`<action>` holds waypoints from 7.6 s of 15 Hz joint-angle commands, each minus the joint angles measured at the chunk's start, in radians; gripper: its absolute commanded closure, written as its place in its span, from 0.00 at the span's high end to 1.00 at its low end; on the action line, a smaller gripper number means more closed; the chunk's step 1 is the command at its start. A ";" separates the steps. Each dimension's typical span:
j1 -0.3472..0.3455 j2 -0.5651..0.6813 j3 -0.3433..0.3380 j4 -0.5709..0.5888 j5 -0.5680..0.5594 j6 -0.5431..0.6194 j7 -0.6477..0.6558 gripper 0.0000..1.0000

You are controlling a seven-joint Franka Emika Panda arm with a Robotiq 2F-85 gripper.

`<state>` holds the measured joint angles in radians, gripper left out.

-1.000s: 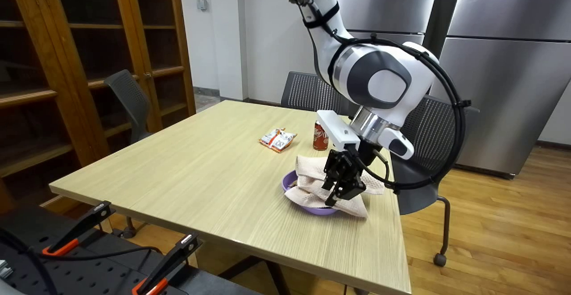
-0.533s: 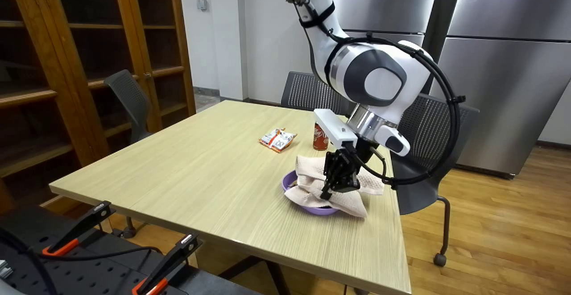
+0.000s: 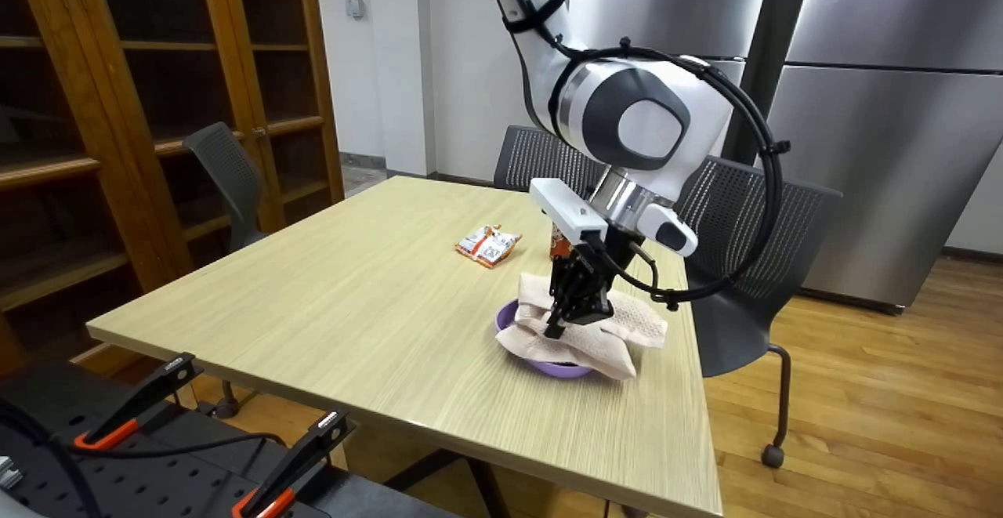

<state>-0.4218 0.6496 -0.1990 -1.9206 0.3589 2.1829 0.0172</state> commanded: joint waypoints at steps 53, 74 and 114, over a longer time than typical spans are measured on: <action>0.002 -0.123 -0.034 -0.211 -0.002 0.118 -0.075 1.00; -0.321 0.058 0.169 0.005 0.248 0.150 -0.574 1.00; -0.283 0.021 0.181 0.098 0.216 0.085 -0.560 0.01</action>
<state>-0.7154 0.7013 -0.0172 -1.8218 0.5931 2.3021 -0.5634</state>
